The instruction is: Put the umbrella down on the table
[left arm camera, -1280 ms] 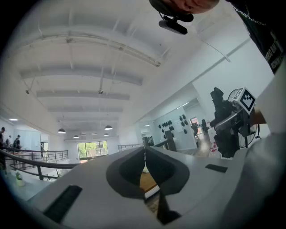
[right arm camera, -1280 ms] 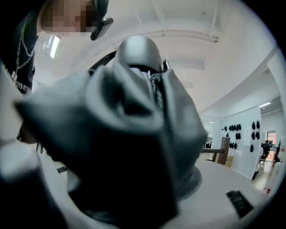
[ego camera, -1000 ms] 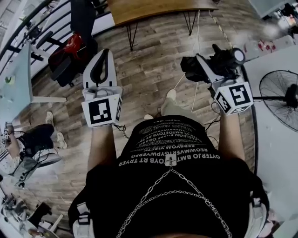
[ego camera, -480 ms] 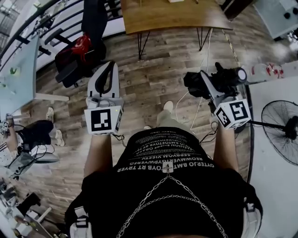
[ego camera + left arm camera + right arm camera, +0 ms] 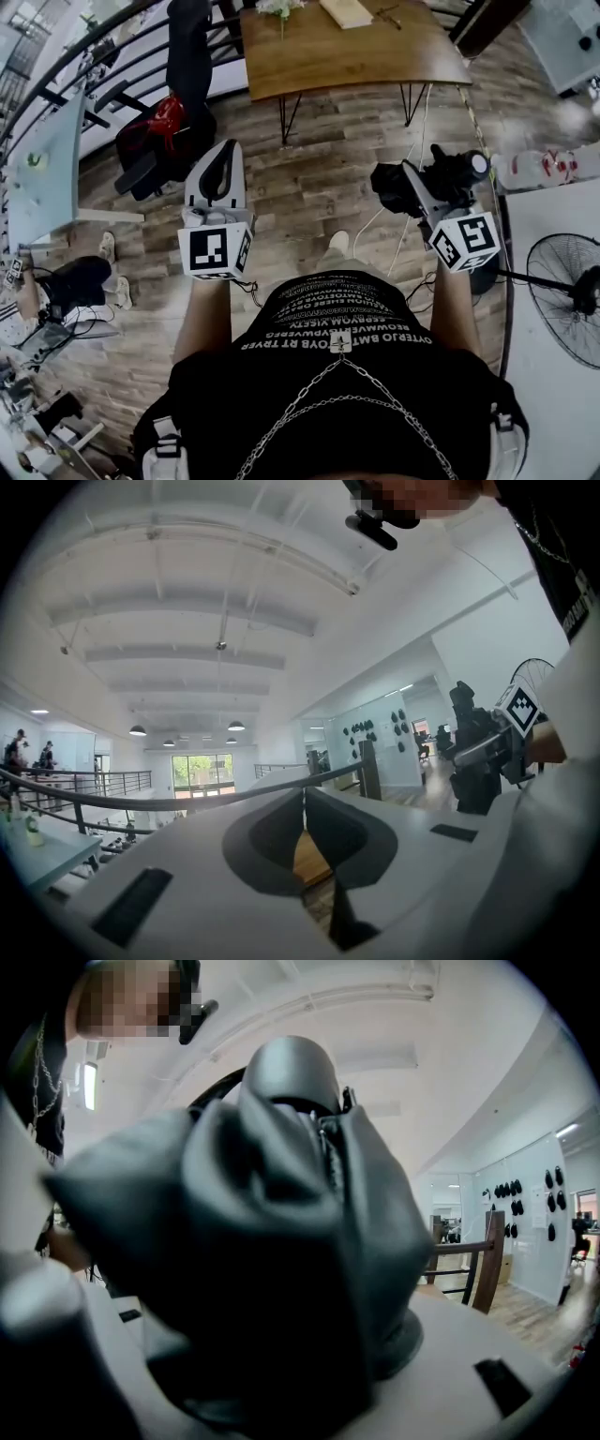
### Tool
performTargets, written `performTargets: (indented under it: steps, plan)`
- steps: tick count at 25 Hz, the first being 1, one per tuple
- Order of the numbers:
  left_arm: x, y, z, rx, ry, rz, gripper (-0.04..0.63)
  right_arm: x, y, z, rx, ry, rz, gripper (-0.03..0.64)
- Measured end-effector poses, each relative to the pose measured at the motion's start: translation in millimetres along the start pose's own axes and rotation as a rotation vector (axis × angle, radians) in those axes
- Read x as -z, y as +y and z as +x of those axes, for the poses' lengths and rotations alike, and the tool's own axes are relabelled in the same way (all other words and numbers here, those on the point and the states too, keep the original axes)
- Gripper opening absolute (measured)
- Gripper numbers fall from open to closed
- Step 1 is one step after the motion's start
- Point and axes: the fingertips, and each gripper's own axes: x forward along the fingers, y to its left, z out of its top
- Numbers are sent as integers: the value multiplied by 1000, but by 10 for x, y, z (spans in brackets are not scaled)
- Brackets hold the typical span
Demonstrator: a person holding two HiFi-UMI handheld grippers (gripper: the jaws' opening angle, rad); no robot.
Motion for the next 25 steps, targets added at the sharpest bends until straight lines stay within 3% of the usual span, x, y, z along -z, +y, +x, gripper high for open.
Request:
performTargets:
  steps: [10, 17, 25]
  plan:
    - [-241, -361, 626, -18, -13, 12, 31, -40, -673, 118, -40, -34, 8, 281]
    - [-121, -619, 662, -37, 35, 32, 31, -10, -876, 111, -78, -56, 12, 281]
    - [-50, -608, 615, -54, 49, 70, 31, 143, -938, 201, -74, -50, 53, 282]
